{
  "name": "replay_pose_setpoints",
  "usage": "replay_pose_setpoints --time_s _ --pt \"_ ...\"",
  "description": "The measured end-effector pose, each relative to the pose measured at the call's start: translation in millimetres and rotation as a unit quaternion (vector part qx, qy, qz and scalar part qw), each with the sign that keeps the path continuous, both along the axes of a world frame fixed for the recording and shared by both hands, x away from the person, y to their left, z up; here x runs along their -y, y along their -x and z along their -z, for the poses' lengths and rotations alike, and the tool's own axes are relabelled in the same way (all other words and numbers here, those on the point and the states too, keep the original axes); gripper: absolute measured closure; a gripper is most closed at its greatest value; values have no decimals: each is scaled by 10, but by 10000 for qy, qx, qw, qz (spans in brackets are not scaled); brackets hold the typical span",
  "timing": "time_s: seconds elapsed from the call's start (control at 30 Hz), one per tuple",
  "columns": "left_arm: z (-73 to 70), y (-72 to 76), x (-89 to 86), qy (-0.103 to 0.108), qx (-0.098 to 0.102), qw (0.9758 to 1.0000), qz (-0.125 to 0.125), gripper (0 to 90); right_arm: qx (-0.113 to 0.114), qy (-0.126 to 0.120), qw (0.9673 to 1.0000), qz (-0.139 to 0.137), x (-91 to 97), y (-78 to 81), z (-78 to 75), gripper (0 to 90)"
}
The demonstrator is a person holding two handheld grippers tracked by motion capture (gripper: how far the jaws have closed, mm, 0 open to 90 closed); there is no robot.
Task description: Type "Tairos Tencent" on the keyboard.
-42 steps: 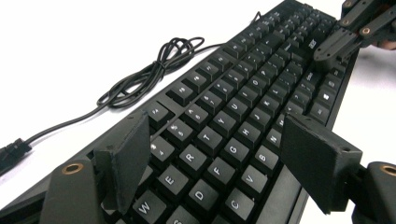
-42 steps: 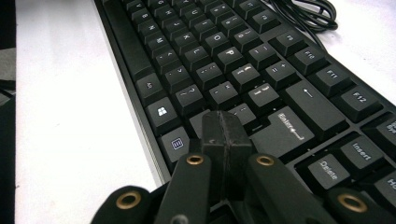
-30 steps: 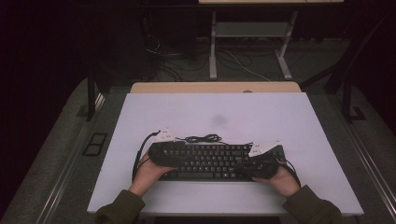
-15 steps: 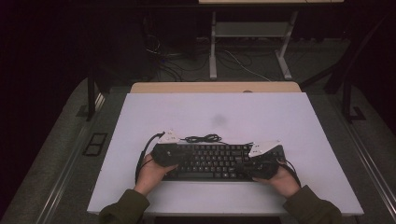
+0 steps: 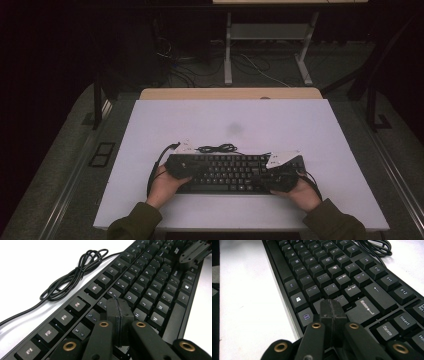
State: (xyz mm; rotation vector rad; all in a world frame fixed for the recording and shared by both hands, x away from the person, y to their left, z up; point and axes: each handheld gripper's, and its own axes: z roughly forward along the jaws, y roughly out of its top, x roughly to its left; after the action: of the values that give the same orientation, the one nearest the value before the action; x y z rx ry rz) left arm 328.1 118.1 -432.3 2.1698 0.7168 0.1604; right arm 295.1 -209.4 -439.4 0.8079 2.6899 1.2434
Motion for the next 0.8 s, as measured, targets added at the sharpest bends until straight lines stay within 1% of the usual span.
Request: replay_pose_setpoints --time_s 0.07,0.33,0.37,0.4,0.47,0.57,0.63,0.7,0.73,0.8 --pt "4 -2 0 -56 2 10000 12 890 -3 1 10000 1 1 -1 0 892" --pt "20 0 5 -31 6 10000 6 890 6 13 10000 -3 -3 4 -2 892" --pt "22 1 8 -49 0 10000 7 890 7 13 10000 -2 -3 5 -2 892" --pt "25 1 11 -121 -12 9999 30 890 6 13 10000 -3 -2 4 -1 892" --pt "33 1 14 -89 -13 10000 27 891 5 14 10000 -3 -3 4 -1 892" --pt "25 4 17 -122 -8 9999 28 891 10 13 10000 -3 -3 5 -1 892" --pt "18 3 14 -103 -9 9999 22 891 10 12 10000 -7 -3 4 -1 892" --pt "5 6 13 -20 -8 10000 7 891 6 12 10000 -4 -2 5 -1 892" --pt "-5 11 14 -30 9 10000 9 890 6 10 10000 -4 -2 4 -1 892" --pt "-15 14 10 19 10 10000 7 890 5 10 10000 -3 -2 4 -1 892"
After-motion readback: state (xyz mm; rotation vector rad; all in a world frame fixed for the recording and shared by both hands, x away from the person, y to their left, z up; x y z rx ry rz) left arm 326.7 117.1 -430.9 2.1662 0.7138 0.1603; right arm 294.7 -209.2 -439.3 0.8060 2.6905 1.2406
